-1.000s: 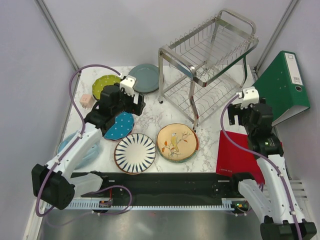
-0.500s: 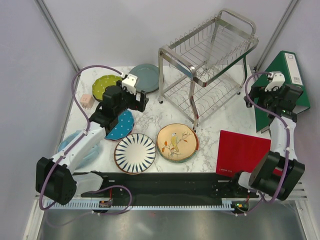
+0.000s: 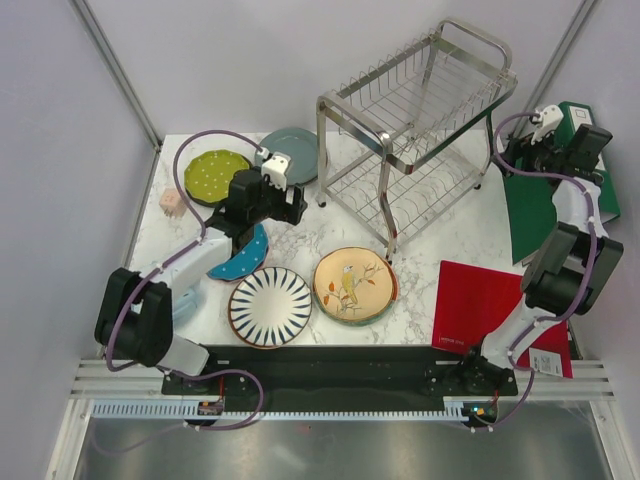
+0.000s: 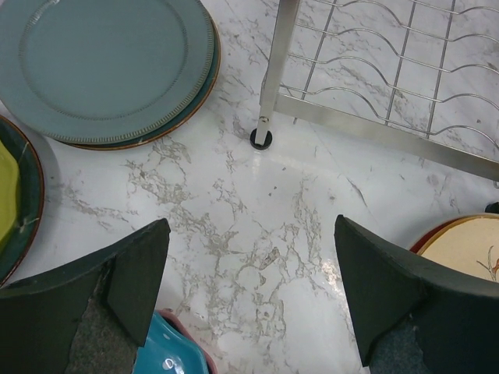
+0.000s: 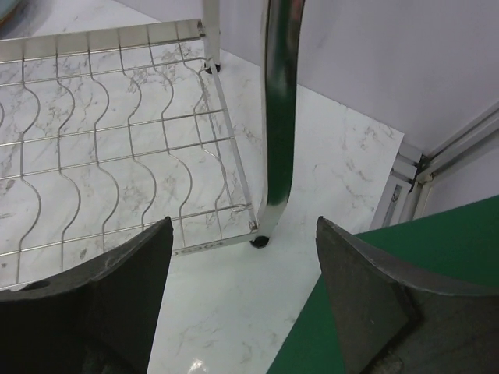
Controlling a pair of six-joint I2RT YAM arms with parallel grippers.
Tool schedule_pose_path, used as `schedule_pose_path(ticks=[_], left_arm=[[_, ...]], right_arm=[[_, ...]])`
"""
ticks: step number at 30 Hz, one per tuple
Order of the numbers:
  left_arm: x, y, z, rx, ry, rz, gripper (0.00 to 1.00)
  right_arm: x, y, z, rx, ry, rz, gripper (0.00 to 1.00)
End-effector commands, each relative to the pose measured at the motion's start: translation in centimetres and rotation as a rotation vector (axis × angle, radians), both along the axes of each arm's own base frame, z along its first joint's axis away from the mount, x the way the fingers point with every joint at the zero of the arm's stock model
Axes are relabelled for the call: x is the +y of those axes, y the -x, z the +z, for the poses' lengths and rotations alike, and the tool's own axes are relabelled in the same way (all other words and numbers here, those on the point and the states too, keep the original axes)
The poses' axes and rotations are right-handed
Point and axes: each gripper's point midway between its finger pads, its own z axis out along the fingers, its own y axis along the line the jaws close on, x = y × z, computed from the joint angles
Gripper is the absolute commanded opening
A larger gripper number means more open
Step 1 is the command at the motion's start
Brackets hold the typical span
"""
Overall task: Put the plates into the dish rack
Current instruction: Move the dish rack to the corner of the board.
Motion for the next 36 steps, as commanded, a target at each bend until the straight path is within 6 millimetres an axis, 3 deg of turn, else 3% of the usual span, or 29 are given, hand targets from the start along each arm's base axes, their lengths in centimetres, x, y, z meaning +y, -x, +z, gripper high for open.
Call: schedule_pose_path(ticks=[1, 11, 17, 21, 28, 31, 35, 36], left_arm=[[-1.6, -1.8, 2.8, -0.058, 0.088, -0.009, 0.93], [-1.4, -3.3, 1.0, -0.023, 0.026, 0.019, 0.92], [-1.5, -4.7, 1.0, -0.046, -0.006, 0.019, 0.92], [-2.2, -5.9, 0.8, -0.047, -0.006, 0.005, 0.92], [-3.6, -7.7, 1.6, -0.093, -0.013, -0.045, 0.88], [-4.2, -8.2, 2.0, -0.107, -0.006, -0.069, 0.88], [-5.4, -9.3, 1.7, -0.101, -0.002, -0.108, 0.87], [-5.6, -9.5, 1.7, -0.098, 0.001, -0.113, 0.87]], right_arm=[[-0.1, -2.9, 2.6, -0.137, 0.108, 0.119, 0.80], [0.1, -9.3, 0.7, -0.171, 0.117, 0.186, 0.77], [1.3, -10.4, -0.6, -0.166, 0.110, 0.215, 0.72], [1.7, -10.3, -0.8, -0.153, 0.095, 0.215, 0.43], [1.8, -7.9, 1.5, -0.166, 0.133, 0.179, 0.32], [1.8, -6.8, 2.2, -0.168, 0.148, 0.164, 0.22], [1.3, -5.9, 2.5, -0.159, 0.167, 0.125, 0.00], [1.2, -5.7, 2.6, -0.155, 0.165, 0.117, 0.00]])
